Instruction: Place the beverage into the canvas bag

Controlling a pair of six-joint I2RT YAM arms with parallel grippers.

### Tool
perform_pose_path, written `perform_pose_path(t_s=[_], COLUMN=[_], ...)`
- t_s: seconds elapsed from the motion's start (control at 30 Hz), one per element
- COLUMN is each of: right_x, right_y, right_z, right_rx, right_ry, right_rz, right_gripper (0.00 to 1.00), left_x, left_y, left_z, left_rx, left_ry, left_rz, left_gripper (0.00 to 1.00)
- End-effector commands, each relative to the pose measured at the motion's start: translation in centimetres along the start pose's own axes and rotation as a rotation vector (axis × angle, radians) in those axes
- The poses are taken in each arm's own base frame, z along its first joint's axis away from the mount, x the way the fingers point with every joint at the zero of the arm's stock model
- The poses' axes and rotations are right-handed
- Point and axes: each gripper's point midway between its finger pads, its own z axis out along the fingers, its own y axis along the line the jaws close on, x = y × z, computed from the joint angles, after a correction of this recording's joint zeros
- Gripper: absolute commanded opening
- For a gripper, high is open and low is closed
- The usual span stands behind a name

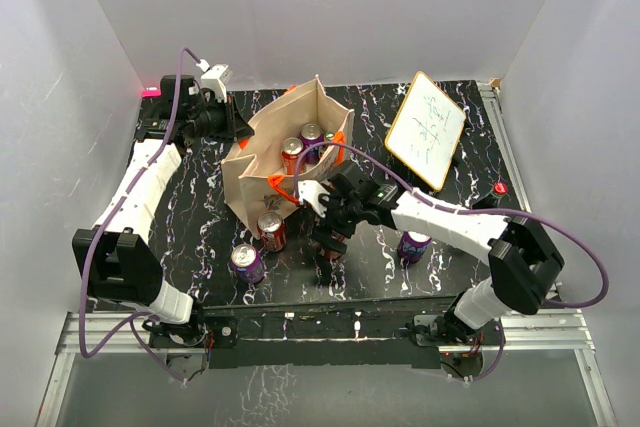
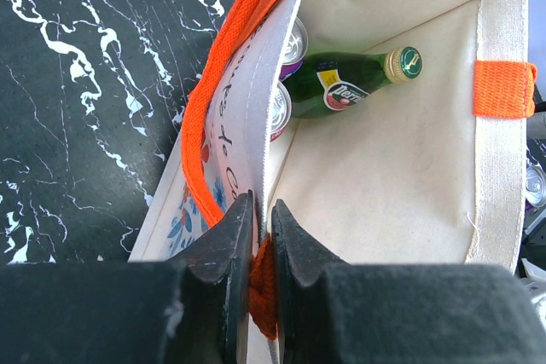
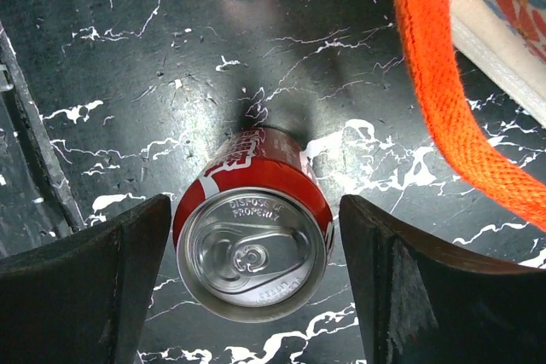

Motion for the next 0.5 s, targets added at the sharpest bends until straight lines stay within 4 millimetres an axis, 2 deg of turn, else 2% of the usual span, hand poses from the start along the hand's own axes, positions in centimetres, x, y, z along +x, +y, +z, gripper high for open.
perform_pose_path(t_s=[0.0, 0.17, 0.23, 0.37, 0.47], right_x=[-1.1, -0.9, -1.0, -1.6, -3.7], right_y=[-0.3, -0.3, -0.4, -0.5, -0.7], right_z=[0.6, 1.0, 1.0, 0.7, -0.6], right_rx=[0.006, 0.008, 0.012, 0.014, 0.012], right_ry=[-0.051, -0.045, -0.051, -0.06, -0.09], right_rz=[-0.014, -0.004, -0.009, -0.007, -0.011], right_gripper=[0.82, 0.83, 0.79, 0.62, 0.44], left_x=[-2.1, -2.1, -2.2, -2.1, -2.2], left_y=[-2.3, -2.4, -2.4, -2.4, -2.4], left_z=[-2.0, -2.0, -2.1, -2.1, -2.1], left_rx=[0.054, 0.057, 0.057, 0.056, 0.056], left_ry=[-0.082, -0.083, -0.085, -0.085, -0.084], left_rz=[0.042, 0.039, 0.037, 0.038, 0.039], left_gripper=[0.0, 0.0, 0.0, 0.0, 0.0])
